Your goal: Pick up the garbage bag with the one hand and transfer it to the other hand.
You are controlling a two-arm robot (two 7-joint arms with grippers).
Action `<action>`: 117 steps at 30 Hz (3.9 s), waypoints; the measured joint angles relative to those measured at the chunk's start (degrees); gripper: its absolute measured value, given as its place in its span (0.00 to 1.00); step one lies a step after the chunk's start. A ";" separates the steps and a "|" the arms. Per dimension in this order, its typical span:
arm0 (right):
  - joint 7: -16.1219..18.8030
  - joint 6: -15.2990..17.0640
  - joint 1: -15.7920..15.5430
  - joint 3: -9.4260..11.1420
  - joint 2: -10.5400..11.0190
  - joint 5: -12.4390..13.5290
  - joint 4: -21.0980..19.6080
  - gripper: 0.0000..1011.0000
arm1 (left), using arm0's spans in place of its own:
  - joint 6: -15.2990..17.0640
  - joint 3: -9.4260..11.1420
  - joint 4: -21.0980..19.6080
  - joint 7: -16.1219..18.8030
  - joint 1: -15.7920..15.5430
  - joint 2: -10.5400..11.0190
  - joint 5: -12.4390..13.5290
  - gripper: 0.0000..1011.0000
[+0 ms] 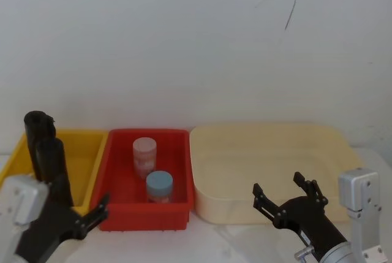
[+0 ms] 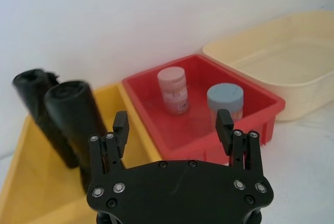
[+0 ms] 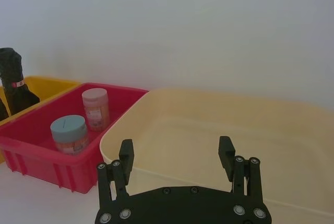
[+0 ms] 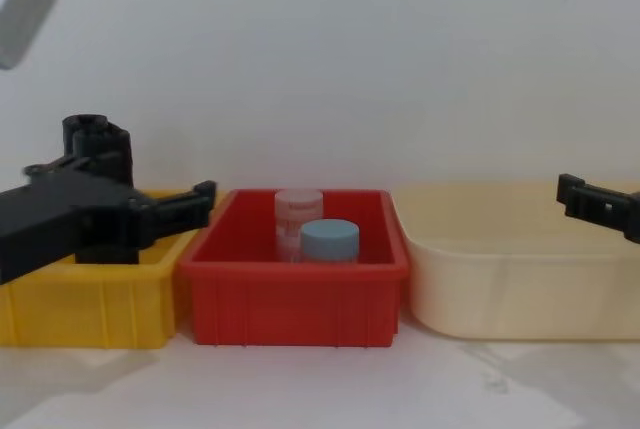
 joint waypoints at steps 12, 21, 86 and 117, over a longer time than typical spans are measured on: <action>0.00 0.00 0.00 0.00 0.00 0.00 0.00 0.99 | 0.30 -6.76 -4.67 0.19 7.60 3.38 -4.59 0.99; 0.00 0.00 0.00 0.00 0.00 0.00 0.00 0.99 | 2.60 -9.41 -3.08 0.64 6.60 3.88 -6.37 0.99; 0.00 0.00 0.00 0.00 0.00 0.00 0.00 0.99 | 10.58 -1.88 19.67 -3.88 -18.00 -4.28 -0.66 0.59; 0.00 0.00 0.00 0.00 0.00 0.00 0.00 0.99 | 14.89 -2.73 9.06 -10.61 -24.71 -2.92 -2.08 0.37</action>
